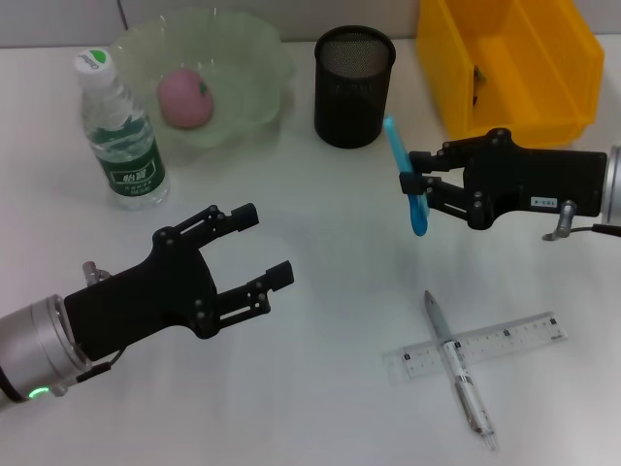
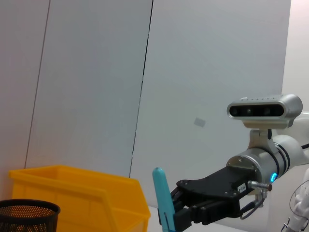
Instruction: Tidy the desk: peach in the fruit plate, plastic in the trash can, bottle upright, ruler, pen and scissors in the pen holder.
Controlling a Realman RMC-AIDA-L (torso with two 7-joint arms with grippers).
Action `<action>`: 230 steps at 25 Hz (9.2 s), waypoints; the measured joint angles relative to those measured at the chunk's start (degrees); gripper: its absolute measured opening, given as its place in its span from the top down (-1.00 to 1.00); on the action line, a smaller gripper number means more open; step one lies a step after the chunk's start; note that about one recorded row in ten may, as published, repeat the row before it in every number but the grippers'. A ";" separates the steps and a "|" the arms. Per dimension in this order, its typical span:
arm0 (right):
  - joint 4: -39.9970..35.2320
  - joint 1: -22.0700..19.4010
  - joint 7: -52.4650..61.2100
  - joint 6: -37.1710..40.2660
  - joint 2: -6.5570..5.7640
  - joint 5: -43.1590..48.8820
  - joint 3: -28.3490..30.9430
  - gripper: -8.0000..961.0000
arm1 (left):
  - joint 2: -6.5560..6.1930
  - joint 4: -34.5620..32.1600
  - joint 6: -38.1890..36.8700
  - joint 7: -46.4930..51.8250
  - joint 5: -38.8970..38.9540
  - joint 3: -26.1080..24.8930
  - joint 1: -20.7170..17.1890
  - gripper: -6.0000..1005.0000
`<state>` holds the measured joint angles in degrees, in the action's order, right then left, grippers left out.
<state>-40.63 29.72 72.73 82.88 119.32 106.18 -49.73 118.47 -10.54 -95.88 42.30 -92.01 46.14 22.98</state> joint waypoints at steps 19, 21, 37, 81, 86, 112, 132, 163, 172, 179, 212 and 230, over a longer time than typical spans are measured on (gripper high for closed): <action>10.83 -1.46 -23.34 -0.93 -0.03 -13.17 -0.13 0.52 | 0.09 0.40 -2.06 0.58 -0.01 0.09 -0.05 -0.57; 10.83 -1.15 -23.97 -1.22 -0.12 -13.03 -0.20 0.52 | 0.10 0.39 -2.07 0.62 -0.01 0.09 -0.05 -0.57; 7.95 -1.60 -43.34 -3.10 0.24 -13.30 -0.14 0.52 | 0.38 0.82 -2.14 0.11 0.37 -0.25 -1.00 -0.57; 18.79 8.60 -116.40 -23.14 0.62 -32.41 -0.32 0.53 | 0.62 4.01 -0.80 -1.63 0.51 -1.15 -1.59 -0.57; 20.62 10.78 -116.43 -25.21 0.41 -32.42 -0.21 0.52 | 0.62 4.10 -0.78 -2.00 0.52 -0.90 -1.78 -0.57; 23.80 16.35 -134.12 -35.93 0.61 -32.21 -1.67 0.52 | 0.67 6.86 -0.82 -6.17 0.21 -0.65 -1.93 -0.57; 24.86 18.53 -154.68 -38.90 0.56 -36.80 -6.10 0.52 | 0.71 7.03 -0.71 -6.39 0.43 -0.70 -2.27 -0.58; 22.35 17.87 -160.29 -38.65 0.57 -36.42 -9.84 0.52 | 0.62 7.29 -0.98 -6.88 0.43 -1.07 -2.27 -0.58; 22.07 17.60 -160.91 -38.70 0.57 -36.60 -10.48 0.52 | 0.62 7.47 -0.98 -6.88 0.43 -1.15 -2.12 -0.58; 21.80 17.41 -160.94 -38.94 0.57 -36.67 -10.48 0.52 | 0.62 7.47 -0.94 -6.88 0.47 -1.15 -1.88 -0.58; 25.47 12.98 -147.88 -15.67 0.56 -67.25 -13.20 -0.32 | 0.44 6.94 -1.07 -6.88 0.27 -0.87 -1.28 -0.58; 25.38 6.45 -73.38 -9.15 -0.11 -74.16 -12.85 -0.38 | 0.09 -1.14 -0.96 -0.68 -0.29 5.58 0.01 -0.58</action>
<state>-15.25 36.17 -0.65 73.73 119.20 32.01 -62.58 118.56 -11.69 -96.83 41.61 -92.30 51.72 22.99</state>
